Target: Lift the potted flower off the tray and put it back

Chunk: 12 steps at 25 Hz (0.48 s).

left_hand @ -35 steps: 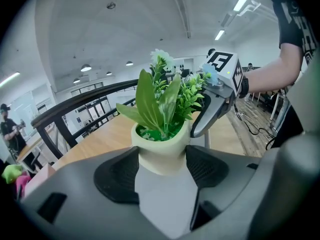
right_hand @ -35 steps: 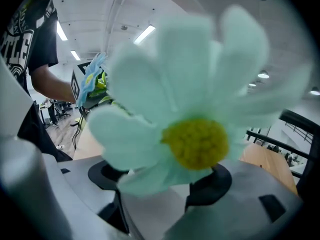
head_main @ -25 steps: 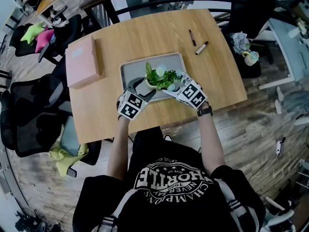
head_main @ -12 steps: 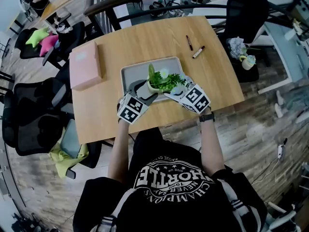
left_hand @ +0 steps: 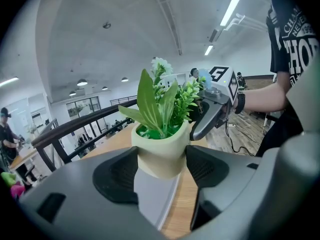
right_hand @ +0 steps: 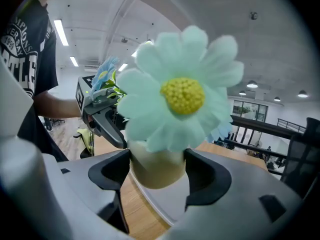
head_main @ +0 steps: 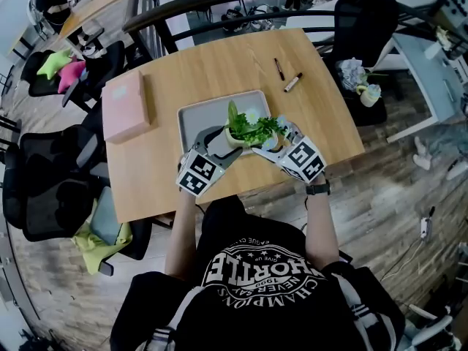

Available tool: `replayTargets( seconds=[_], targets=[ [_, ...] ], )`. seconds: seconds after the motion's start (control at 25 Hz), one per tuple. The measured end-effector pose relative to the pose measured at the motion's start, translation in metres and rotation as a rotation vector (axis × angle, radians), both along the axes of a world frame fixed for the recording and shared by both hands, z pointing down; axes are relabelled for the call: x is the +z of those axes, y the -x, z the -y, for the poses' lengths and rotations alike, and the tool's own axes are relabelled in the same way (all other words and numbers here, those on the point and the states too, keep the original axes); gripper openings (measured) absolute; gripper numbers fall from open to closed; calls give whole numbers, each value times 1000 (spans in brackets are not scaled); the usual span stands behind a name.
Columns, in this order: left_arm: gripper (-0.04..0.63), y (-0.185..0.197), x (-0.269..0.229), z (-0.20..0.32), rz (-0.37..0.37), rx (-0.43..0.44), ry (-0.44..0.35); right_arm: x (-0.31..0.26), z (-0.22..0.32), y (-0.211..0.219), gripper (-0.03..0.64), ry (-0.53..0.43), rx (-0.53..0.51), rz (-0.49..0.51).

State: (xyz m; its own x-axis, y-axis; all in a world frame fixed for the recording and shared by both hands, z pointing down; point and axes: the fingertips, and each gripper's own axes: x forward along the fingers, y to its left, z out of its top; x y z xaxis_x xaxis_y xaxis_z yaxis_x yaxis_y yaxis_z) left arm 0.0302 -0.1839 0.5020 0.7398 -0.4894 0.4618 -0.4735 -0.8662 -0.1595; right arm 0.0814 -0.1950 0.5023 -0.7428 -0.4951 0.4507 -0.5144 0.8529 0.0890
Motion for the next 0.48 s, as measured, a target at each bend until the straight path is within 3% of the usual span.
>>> replayTargets(
  seconds=[0.48],
  targets=[
    [314, -7, -34, -3, -96, 5, -45, -47, -8, -5, 365, -92, 1, -40]
  ],
)
